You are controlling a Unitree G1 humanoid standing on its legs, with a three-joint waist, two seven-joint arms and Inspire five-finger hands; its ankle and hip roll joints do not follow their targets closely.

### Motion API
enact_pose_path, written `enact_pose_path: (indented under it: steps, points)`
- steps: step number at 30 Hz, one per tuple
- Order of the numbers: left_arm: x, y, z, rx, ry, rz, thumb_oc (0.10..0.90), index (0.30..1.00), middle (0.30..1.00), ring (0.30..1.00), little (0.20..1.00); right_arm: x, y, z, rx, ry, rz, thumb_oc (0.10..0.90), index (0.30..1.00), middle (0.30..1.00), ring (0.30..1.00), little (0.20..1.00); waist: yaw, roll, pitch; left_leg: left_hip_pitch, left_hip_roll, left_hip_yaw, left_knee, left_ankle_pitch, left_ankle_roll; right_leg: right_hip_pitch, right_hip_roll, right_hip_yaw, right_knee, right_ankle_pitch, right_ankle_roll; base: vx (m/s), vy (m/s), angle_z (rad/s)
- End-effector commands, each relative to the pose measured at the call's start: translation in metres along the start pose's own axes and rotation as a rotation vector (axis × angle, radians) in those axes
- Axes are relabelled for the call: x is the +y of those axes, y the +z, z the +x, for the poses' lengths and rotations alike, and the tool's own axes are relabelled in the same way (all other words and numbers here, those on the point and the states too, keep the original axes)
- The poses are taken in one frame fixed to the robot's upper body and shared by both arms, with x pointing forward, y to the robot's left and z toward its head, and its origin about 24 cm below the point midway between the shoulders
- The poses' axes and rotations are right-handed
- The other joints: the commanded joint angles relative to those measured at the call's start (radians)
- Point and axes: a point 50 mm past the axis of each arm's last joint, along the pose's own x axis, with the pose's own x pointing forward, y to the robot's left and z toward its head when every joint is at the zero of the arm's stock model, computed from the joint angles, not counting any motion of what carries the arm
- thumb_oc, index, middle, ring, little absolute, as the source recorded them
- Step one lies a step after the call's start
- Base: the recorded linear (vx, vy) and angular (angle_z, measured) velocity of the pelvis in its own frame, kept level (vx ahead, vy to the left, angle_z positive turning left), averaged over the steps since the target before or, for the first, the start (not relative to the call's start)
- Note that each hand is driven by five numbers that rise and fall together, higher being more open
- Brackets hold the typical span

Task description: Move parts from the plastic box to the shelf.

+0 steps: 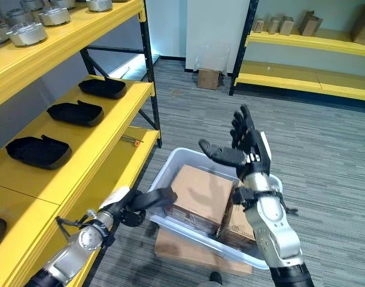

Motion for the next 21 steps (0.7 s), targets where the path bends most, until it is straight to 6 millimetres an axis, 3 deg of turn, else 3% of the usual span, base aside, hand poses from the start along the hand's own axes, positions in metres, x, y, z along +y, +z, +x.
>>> enact_pose_path:
  steps: [1,6,10,21]
  points:
    - [0.101,0.049,-0.011,-0.332,0.485,0.125,0.400,0.300,0.300,0.300,0.300,0.009,0.047,0.007,-0.235,0.070,0.017,0.900,1.000,1.000,1.000,1.000,0.026,-0.012,-0.029,0.015,0.126,0.050,0.092,-0.036,-0.005,-0.016,-0.086,-0.077,0.114,-0.060,-0.004,0.01,0.013,0.05]
    - [0.123,0.056,-0.038,-0.453,0.651,0.105,0.400,0.300,0.300,0.300,0.300,0.009,0.020,0.001,-0.099,0.076,0.014,0.900,1.000,1.000,1.000,1.000,0.048,-0.014,-0.034,0.005,0.115,0.020,0.083,-0.028,-0.008,-0.008,-0.083,-0.094,0.110,-0.068,-0.005,0.01,0.015,0.11]
    - [0.127,0.061,-0.055,-0.540,0.728,0.087,0.400,0.300,0.300,0.300,0.300,0.014,0.004,-0.004,-0.027,0.115,0.017,0.900,1.000,1.000,1.000,1.000,0.066,-0.018,-0.039,-0.002,0.105,-0.004,0.076,-0.025,-0.009,0.000,-0.081,-0.110,0.110,-0.077,-0.006,0.01,0.030,0.11]
    - [0.120,0.068,-0.071,-0.626,0.742,0.053,0.400,0.300,0.300,0.300,0.300,0.030,-0.001,-0.005,-0.010,0.258,-0.081,0.900,1.000,1.000,1.000,1.000,0.117,-0.027,-0.035,-0.028,0.069,-0.059,0.108,-0.044,-0.006,0.016,-0.070,-0.148,0.108,-0.086,-0.014,0.02,0.082,0.11]
